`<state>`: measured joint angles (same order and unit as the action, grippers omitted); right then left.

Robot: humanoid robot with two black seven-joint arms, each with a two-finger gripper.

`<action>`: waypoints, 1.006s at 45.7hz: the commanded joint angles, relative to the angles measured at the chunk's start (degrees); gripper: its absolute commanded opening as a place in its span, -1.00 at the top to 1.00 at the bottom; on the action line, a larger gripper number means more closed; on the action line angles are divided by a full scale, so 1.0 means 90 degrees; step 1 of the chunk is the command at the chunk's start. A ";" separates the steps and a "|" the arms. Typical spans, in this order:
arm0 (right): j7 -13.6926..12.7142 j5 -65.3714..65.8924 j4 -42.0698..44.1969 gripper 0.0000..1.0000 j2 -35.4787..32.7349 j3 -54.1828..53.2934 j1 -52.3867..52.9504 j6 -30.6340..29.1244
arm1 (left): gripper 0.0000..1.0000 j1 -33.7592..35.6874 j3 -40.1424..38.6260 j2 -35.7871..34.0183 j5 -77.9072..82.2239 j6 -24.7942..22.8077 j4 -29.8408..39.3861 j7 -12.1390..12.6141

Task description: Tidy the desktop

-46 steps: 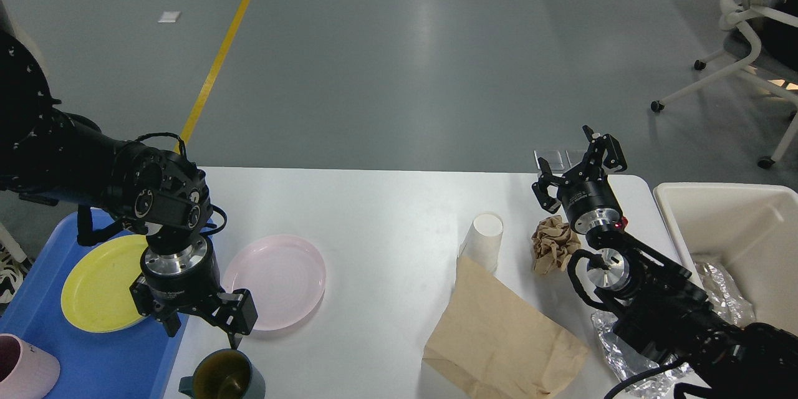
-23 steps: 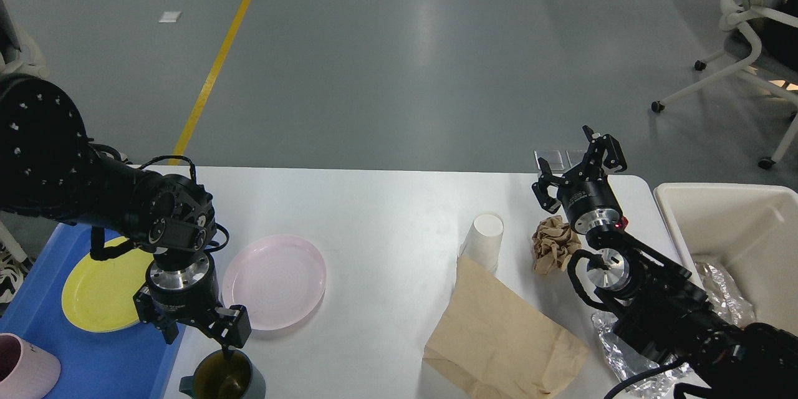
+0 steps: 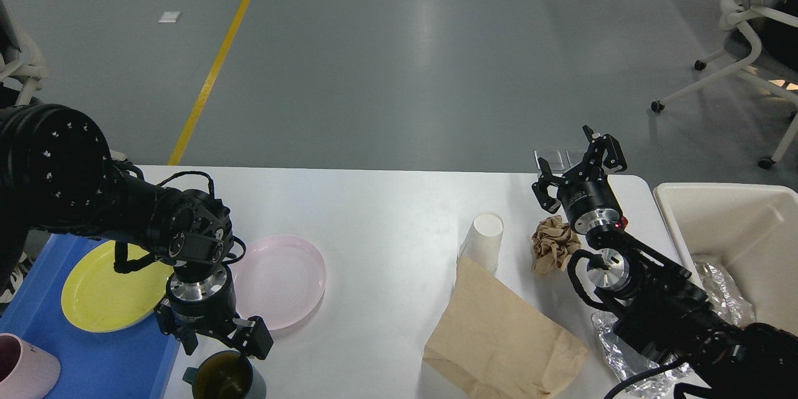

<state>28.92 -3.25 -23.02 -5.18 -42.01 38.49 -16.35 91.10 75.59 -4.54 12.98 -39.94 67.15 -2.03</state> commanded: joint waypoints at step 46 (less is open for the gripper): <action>0.0000 0.0000 0.0000 -1.00 0.0000 0.0000 0.0000 0.0000 | -0.71 0.0376 0.0107 -0.0393 -0.0075 -0.0611 0.0674 -0.0038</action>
<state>28.94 -3.25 -23.03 -5.19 -42.01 38.50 -16.35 95.00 76.52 -7.76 12.51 -45.54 73.43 -2.37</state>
